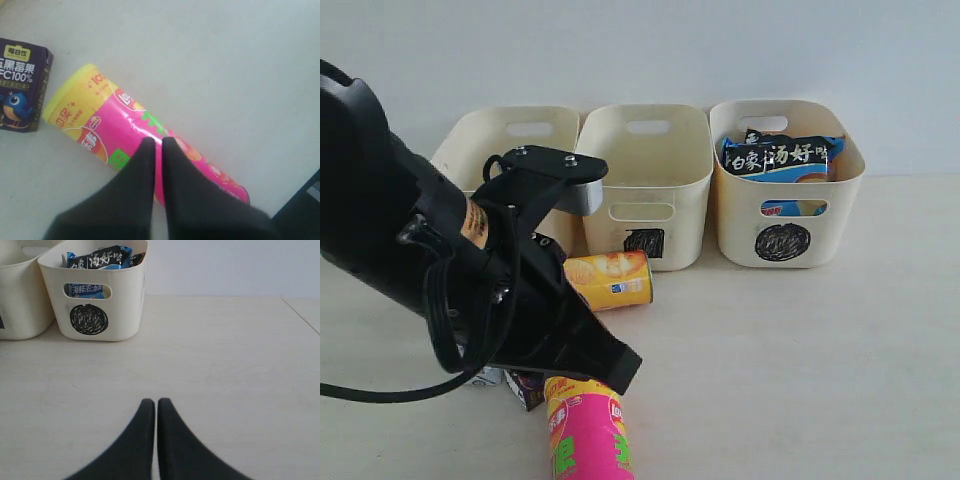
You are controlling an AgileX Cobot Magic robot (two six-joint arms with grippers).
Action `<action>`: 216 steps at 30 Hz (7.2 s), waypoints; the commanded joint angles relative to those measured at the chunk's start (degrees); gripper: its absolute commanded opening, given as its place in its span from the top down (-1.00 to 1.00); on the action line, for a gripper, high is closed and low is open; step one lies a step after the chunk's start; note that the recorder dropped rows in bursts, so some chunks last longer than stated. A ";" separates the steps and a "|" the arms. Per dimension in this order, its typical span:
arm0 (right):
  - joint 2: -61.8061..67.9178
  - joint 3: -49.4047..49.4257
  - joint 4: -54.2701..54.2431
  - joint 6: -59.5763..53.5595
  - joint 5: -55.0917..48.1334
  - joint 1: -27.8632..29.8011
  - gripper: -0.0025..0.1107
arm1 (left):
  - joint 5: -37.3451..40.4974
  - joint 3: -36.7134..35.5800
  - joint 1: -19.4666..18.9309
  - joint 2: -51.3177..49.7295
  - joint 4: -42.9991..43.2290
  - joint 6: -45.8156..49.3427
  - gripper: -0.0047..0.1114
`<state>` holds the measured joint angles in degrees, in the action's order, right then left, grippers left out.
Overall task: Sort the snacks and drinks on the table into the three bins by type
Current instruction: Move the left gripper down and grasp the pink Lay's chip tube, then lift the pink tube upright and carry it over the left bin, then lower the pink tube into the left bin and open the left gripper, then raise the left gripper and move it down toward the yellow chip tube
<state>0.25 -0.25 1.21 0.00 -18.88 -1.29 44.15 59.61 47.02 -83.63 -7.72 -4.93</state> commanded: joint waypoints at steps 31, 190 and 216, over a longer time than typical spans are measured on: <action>-0.25 0.25 0.56 0.00 0.49 0.15 0.96 | -2.60 0.43 0.24 -15.24 0.06 -21.23 -0.97; -0.25 0.25 0.56 0.00 0.37 0.15 0.96 | 23.93 60.57 -37.83 -38.06 -16.47 60.73 0.84; -0.25 0.25 0.56 0.00 0.37 0.15 0.96 | 25.82 41.71 -27.01 -35.39 -13.81 74.22 0.77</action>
<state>0.25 -0.25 1.21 0.00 -18.88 -1.29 69.81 102.60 19.45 -119.97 -22.48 69.08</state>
